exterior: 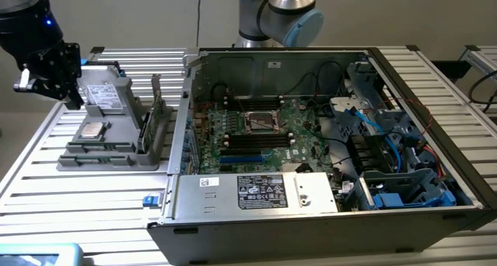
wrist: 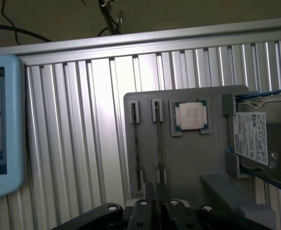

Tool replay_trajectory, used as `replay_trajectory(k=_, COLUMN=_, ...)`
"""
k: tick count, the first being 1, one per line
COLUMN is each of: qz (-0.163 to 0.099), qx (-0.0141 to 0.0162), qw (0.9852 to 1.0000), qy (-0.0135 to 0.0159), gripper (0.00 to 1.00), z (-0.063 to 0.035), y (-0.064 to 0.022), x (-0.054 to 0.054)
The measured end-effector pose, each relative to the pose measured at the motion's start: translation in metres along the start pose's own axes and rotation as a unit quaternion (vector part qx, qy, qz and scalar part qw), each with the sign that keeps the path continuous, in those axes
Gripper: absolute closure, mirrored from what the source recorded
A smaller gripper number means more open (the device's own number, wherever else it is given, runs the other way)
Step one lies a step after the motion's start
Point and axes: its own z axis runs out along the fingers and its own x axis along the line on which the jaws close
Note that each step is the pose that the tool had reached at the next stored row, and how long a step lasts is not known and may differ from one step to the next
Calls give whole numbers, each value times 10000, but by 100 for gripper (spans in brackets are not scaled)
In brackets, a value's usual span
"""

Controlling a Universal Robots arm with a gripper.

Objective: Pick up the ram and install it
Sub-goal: 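Pick up the ram and move it above insertion slot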

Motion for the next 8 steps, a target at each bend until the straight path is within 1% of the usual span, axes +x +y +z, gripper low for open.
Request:
replay_trajectory(k=1, qz=-12, qx=0, qw=10000, qy=0, gripper=82, z=9, y=-1, x=10)
replay_trajectory(k=3, qz=-49, qx=0, qw=10000, qy=-1, gripper=70, z=33, y=-5, x=39)
replay_trajectory(k=4, qz=-72, qx=0, qw=10000, qy=-2, gripper=70, z=51, y=-6, x=51)
replay_trajectory(k=5, qz=-108, qx=-4, qw=9999, qy=-2, gripper=64, z=70, y=-7, x=60)
replay_trajectory(k=7, qz=-220, qx=-18, qw=9998, qy=0, gripper=64, z=106, y=-7, x=67)
replay_trajectory(k=8, qz=-282, qx=-20, qw=9996, qy=1, gripper=64, z=124, y=-7, x=68)
